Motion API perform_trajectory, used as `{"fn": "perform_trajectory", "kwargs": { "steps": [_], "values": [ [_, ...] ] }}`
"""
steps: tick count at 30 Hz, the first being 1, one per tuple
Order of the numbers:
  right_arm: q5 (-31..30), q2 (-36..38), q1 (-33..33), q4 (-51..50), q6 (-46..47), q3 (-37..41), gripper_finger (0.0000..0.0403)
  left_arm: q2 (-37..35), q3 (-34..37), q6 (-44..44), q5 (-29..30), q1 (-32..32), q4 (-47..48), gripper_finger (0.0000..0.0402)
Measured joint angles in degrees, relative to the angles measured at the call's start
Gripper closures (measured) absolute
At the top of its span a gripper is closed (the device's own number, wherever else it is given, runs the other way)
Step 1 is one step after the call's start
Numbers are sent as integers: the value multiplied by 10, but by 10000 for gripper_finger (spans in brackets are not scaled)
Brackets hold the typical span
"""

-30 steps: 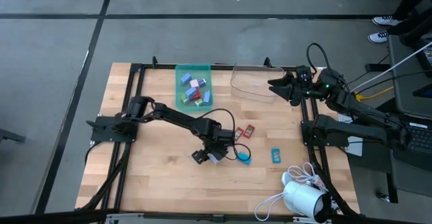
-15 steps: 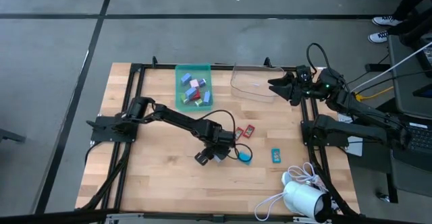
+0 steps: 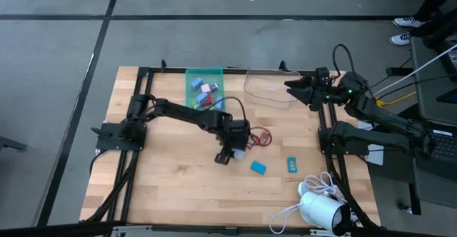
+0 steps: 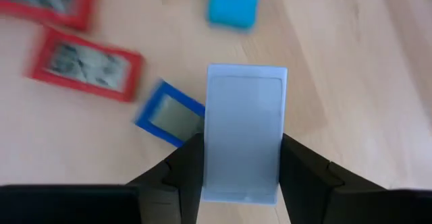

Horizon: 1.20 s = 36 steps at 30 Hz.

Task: Pick & Place Office items
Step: Put the white digital clock into the transparent bin

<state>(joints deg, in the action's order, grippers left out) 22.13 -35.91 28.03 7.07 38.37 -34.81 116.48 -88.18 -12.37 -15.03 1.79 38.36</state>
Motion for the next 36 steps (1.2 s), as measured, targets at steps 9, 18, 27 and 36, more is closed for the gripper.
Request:
{"fn": "perform_trajectory", "kwargs": {
  "steps": [9,18,27,36],
  "values": [
    [10,0,0,16,0,0,111,-57,-1,108,19,-88,-129,254],
    [13,0,0,19,1,0,111,-71,-1,166,33,-219,-303,254],
    [-24,0,0,22,1,0,111,-31,-3,193,-12,-320,-404,254],
    [-55,0,0,24,1,0,111,25,-5,208,-50,-322,-466,254]
  ]
}}
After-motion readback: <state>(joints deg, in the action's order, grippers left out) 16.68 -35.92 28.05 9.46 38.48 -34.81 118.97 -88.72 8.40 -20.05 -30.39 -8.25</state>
